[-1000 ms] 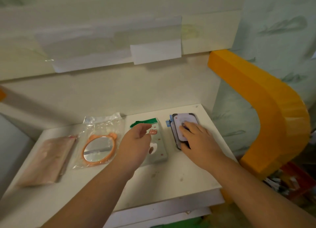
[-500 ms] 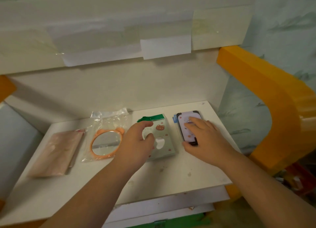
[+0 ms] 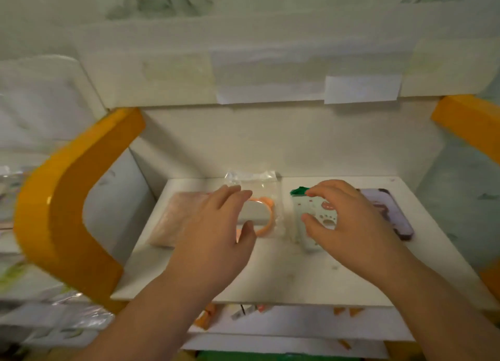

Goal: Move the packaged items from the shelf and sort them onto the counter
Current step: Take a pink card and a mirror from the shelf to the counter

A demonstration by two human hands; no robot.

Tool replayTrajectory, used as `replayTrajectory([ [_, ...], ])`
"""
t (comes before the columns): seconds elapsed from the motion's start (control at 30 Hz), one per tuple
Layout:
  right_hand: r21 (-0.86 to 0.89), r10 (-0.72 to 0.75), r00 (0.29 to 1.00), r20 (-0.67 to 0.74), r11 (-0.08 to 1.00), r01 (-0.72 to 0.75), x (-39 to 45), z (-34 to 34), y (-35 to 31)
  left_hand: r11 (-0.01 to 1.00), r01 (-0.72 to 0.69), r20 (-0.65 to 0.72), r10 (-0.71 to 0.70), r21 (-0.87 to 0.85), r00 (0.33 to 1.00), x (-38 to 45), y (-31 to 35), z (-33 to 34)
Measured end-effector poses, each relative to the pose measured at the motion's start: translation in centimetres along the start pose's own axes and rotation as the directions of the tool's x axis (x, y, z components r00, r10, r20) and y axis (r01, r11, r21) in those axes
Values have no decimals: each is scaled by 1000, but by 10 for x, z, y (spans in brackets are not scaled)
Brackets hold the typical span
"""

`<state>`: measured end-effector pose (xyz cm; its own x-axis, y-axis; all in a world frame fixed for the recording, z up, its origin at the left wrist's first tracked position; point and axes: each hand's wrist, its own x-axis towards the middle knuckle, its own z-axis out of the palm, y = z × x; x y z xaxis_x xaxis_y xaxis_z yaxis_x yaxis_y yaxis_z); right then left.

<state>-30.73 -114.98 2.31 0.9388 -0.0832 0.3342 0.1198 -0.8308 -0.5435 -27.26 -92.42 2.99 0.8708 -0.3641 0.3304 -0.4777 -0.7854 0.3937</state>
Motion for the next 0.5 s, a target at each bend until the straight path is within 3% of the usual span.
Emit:
replayTrajectory([
  [0.2,59,-122,992,1,991,122,0,49,-129,999,53,-154,-50,13,987,-72,-74,-97],
  [0.33,152,-224,972,75,966,211,-11,91,-221,981,192,-265,-179,23,947,-125,-146,-154],
  [0.5,300,-353,927,124,904,303,-25,155,-328,926,376,-286,-352,33,891,-195,-230,-205],
])
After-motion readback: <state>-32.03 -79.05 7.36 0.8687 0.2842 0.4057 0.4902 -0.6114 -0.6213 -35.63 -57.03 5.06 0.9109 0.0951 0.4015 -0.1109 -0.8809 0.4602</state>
